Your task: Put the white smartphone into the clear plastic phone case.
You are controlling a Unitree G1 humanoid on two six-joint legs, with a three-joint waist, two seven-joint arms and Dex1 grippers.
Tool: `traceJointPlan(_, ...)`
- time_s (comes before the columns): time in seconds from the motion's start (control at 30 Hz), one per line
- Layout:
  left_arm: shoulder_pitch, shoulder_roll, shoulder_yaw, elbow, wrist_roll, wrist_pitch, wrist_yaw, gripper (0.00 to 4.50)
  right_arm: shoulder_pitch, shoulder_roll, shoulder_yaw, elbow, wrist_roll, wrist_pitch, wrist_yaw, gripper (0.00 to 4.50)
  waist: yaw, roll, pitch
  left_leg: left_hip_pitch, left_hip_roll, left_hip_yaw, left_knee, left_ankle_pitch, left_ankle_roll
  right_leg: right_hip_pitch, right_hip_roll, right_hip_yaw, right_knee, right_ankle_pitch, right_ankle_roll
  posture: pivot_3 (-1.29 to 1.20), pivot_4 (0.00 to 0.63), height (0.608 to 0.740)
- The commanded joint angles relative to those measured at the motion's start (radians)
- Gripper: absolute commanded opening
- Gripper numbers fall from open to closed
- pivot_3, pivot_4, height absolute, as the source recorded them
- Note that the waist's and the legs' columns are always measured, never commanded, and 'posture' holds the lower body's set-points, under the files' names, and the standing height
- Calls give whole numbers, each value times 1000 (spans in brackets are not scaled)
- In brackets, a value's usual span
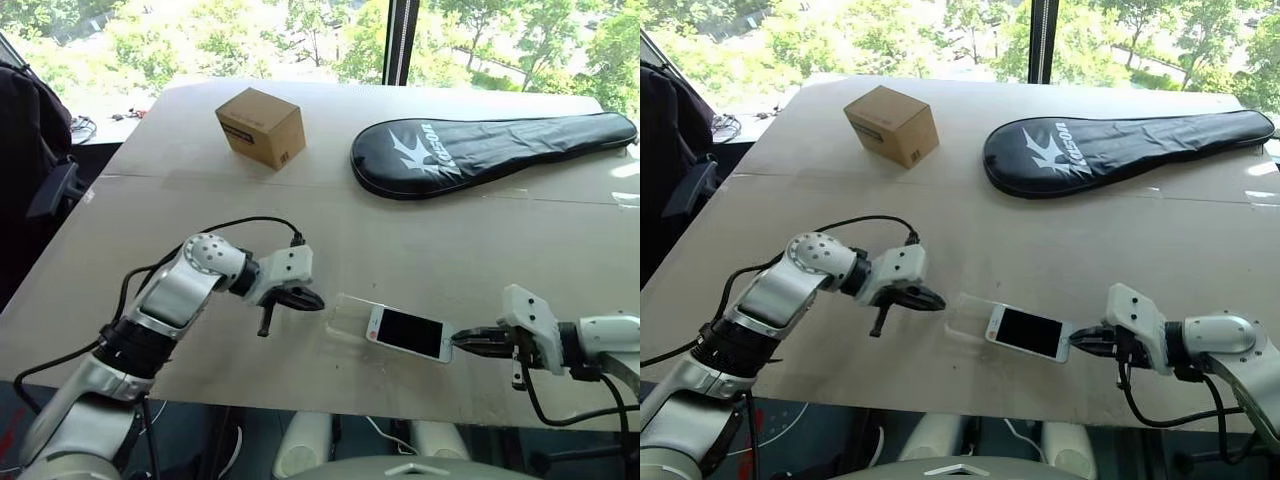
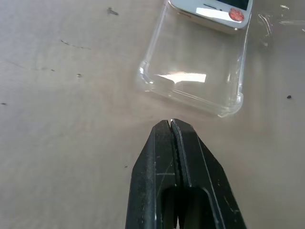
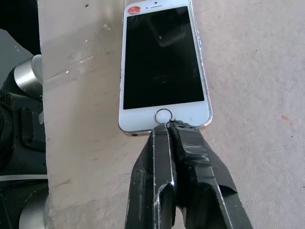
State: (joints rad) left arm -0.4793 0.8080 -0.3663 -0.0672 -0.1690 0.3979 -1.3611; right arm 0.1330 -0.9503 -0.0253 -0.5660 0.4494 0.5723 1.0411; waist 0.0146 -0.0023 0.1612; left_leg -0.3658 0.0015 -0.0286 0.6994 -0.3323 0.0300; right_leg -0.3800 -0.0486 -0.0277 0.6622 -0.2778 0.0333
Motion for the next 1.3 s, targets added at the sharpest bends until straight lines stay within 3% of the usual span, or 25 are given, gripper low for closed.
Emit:
traceJointPlan(0.03,-3,-18,0,-49,-7,6,2,0,9,-10,-30,-14,10,-16,7,28,-1,0,0,0,0,0,0,0,0,0,0,0,0,0,0,0,150,740)
traceJointPlan(0.5,4,-19,-3,-33,24,-25,-10,0,58,-50,-116,-10,37,7,24,28,0,0,0,0,0,0,0,0,0,0,0,0,0,0,0,0,150,740)
traceJointPlan(0.73,-39,-3,35,-67,-19,28,-34,0,103,-75,-63,6,-28,-10,12,28,-1,0,0,0,0,0,0,0,0,0,0,0,0,0,0,0,150,740)
traceJointPlan(1.3,-20,-1,-6,-115,1,49,-41,0,4,-33,6,-43,0,57,-30,28,-1,0,0,0,0,0,0,0,0,0,1,0,0,0,0,0,150,740)
